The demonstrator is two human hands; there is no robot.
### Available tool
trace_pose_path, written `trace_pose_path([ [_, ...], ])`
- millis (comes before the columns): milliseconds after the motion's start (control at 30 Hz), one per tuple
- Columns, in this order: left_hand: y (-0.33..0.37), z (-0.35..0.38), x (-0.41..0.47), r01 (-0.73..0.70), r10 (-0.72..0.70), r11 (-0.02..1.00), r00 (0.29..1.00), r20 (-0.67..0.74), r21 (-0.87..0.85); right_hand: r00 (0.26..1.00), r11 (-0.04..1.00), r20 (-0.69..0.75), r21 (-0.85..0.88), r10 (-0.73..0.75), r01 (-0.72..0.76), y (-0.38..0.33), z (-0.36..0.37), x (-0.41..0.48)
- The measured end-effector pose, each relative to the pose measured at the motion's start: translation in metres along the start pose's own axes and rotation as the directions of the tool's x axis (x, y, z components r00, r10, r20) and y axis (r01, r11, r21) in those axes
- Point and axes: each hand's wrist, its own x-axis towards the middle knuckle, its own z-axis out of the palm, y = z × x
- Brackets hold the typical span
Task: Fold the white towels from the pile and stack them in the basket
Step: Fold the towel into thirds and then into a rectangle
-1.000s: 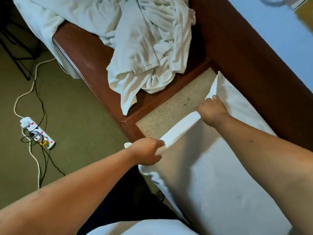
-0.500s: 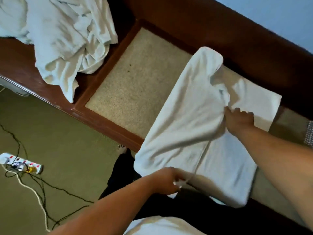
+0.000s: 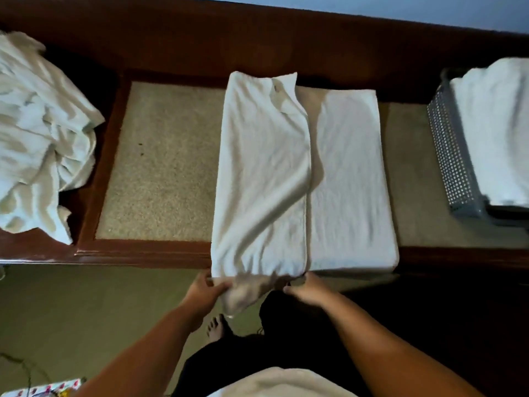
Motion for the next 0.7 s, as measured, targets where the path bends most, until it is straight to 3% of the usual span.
trace_pose_path([
  [67, -0.006, -0.006, -0.013, -0.098, 0.080, 0.982, 0.990, 0.114, 0.163, 0.998, 0.963, -0.057, 0.268, 0.038, -0.022, 0.002, 0.015, -0.001],
  [133, -0.004, -0.013, -0.025, -0.185, 0.147, 0.952, 0.975, 0.165, 0.243, 0.995, 0.915, -0.091, 0.404, 0.037, 0.003, 0.002, 0.021, -0.003],
  [333, -0.018, -0.053, -0.045, -0.305, 0.253, 0.912, 0.944, 0.210, 0.274, 0.971, 0.870, -0.238, 0.475, -0.017, 0.132, 0.005, 0.057, -0.032],
  [500, -0.036, -0.065, -0.063, -0.279, 0.250, 0.927, 0.958, 0.141, 0.251, 0.902, 0.844, -0.432, 0.478, -0.016, 0.244, 0.013, 0.086, -0.063],
  [700, -0.047, -0.067, -0.071, -0.298, 0.269, 0.901, 0.954, 0.134, 0.315, 0.885, 0.818, -0.465, 0.507, -0.006, 0.272, 0.026, 0.095, -0.078],
])
